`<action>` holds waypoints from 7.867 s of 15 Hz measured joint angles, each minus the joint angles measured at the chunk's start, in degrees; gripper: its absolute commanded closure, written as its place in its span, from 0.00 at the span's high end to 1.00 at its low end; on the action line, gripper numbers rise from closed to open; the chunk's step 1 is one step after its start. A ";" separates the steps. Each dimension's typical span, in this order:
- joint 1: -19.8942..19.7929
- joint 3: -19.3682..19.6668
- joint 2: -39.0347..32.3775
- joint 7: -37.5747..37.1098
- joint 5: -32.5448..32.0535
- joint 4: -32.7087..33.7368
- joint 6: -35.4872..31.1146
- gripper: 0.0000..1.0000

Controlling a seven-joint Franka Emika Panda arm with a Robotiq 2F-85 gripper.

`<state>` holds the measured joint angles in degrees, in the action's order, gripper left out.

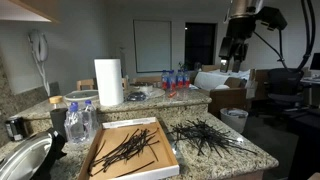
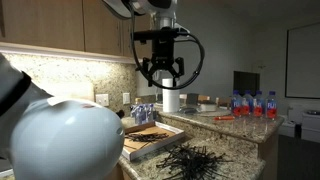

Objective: Pick up some of the black cables from the box and put them on the counter

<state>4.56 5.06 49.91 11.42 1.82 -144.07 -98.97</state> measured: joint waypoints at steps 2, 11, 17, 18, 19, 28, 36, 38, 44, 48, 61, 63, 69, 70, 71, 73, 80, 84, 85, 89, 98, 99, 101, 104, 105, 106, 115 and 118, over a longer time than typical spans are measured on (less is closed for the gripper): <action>0.00 0.00 0.00 0.00 0.00 0.00 0.00 1.00; -0.02 0.00 0.00 -0.16 0.01 0.04 -0.23 1.00; -0.80 -2.05 -2.71 -7.50 0.28 2.55 -1.67 1.00; -0.96 -2.74 -3.67 -9.38 0.49 3.23 -2.37 1.00; -1.16 -3.52 -4.75 -11.37 0.77 3.97 -3.12 1.00; -1.30 -11.22 -16.35 -24.17 7.23 9.64 -10.07 1.00; -1.31 -11.36 -16.80 -24.17 7.21 9.74 -11.06 1.00; -1.28 -12.04 -18.60 -24.18 7.22 10.37 -13.44 1.00; 1.99 -12.93 -28.33 -24.19 14.96 13.76 -27.29 1.00; 5.61 -14.27 -34.73 -24.06 17.04 16.22 -29.38 1.00; 6.58 -18.42 -44.64 -26.98 14.81 20.87 -29.55 1.00; 7.53 -19.36 -48.98 -28.43 14.18 23.31 -30.19 1.00; 8.45 -18.39 -59.62 -35.13 15.00 28.23 -31.74 1.00; 8.43 -17.82 -60.79 -36.11 15.36 28.47 -31.89 1.00; 8.42 -17.28 -61.82 -37.07 15.74 28.64 -31.97 1.00; 8.39 -16.41 -63.80 -37.96 16.77 28.99 -31.98 1.00; 8.57 -16.28 -71.17 -37.46 19.65 32.26 -31.81 1.00; 8.56 -16.17 -70.97 -37.46 19.65 32.32 -31.81 1.00; 8.57 -16.17 -70.97 -37.46 19.65 32.32 -31.81 1.00; 8.55 -16.17 -72.07 -37.46 19.77 32.61 -31.65 1.00; 9.04 -15.38 -81.71 -39.08 19.98 39.90 -31.73 1.00; 9.22 -15.12 -82.24 -39.92 19.98 40.51 -31.66 1.00; 9.45 -14.88 -83.00 -41.85 19.98 41.60 -30.67 1.00; 9.53 -14.88 -84.07 -43.07 20.60 43.97 -24.84 0.81; 9.47 -14.87 -84.60 -43.27 21.26 45.01 -22.30 0.74; 9.35 -14.85 -85.23 -43.47 21.88 46.05 -20.07 0.72; 8.47 -13.03 -90.58 -44.57 24.00 53.15 -12.26 0.12; 8.29 -12.74 -91.80 -44.57 24.01 55.08 -11.20 0.00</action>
<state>12.85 -7.68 -41.89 -33.15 25.83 -88.99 -110.17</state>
